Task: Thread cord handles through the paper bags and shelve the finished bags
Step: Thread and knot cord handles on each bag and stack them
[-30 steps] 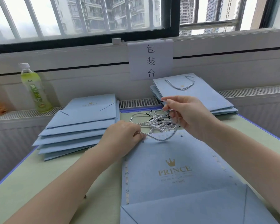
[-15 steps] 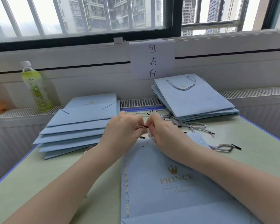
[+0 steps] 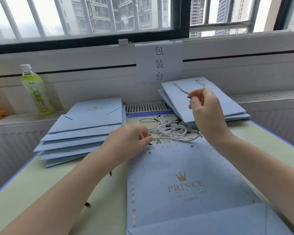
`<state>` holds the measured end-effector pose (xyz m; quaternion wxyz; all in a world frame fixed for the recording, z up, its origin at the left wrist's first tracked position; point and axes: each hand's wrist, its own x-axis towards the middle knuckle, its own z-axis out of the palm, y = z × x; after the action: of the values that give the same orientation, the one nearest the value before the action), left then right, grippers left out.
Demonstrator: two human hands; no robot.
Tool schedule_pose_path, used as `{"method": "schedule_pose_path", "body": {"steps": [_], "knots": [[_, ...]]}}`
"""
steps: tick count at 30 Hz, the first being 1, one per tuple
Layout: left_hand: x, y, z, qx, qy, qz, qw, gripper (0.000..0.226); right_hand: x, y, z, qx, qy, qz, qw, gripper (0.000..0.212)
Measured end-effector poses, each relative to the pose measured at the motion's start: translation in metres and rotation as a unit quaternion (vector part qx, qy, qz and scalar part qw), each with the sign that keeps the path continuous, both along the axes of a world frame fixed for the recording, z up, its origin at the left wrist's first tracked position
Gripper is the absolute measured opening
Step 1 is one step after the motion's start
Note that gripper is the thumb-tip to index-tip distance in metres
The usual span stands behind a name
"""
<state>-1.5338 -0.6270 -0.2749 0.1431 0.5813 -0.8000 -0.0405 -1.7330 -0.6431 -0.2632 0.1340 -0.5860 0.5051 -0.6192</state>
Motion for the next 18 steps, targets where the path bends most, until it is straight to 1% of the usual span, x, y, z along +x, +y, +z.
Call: {"method": "schedule_pose_path", "body": {"steps": [2, 4, 5, 7, 8, 10, 11, 12, 15, 18], "knots": [[-0.008, 0.007, 0.003, 0.042, -0.113, -0.025, 0.992, 0.034, 0.008, 0.003, -0.006, 0.024, 0.073, 0.07, 0.995, 0.019], [-0.013, 0.012, 0.008, 0.066, -0.161, -0.031, 0.984, 0.042, 0.02, 0.008, -0.015, 0.055, 0.162, 0.137, 0.976, 0.022], [-0.014, 0.013, 0.01, 0.07, -0.156, -0.032, 0.985, 0.04, 0.025, 0.012, -0.02, 0.06, 0.211, 0.156, 0.963, 0.022], [-0.013, 0.011, 0.011, 0.076, -0.127, -0.039, 0.988, 0.03, 0.034, 0.019, -0.029, 0.051, 0.304, 0.169, 0.936, 0.02], [-0.012, 0.011, 0.01, 0.084, -0.113, -0.042, 0.989, 0.025, 0.037, 0.021, -0.033, 0.044, 0.342, 0.166, 0.924, 0.019], [-0.008, 0.006, 0.008, 0.071, -0.068, -0.061, 0.993, 0.011, 0.041, 0.023, -0.039, 0.042, 0.396, 0.158, 0.904, 0.017], [-0.007, 0.005, 0.007, 0.05, -0.045, -0.073, 0.995, 0.003, 0.041, 0.023, -0.04, 0.046, 0.414, 0.157, 0.895, 0.017], [-0.007, 0.006, 0.006, 0.034, -0.043, -0.076, 0.996, 0.009, 0.04, 0.022, -0.041, 0.047, 0.425, 0.16, 0.89, 0.018], [-0.006, 0.004, 0.001, 0.015, -0.075, -0.058, 0.995, 0.011, 0.037, 0.019, -0.041, 0.037, 0.431, 0.186, 0.882, 0.016], [-0.005, 0.002, -0.001, 0.026, -0.055, -0.054, 0.997, 0.016, 0.035, 0.018, -0.041, 0.043, 0.448, 0.187, 0.873, 0.015]]}}
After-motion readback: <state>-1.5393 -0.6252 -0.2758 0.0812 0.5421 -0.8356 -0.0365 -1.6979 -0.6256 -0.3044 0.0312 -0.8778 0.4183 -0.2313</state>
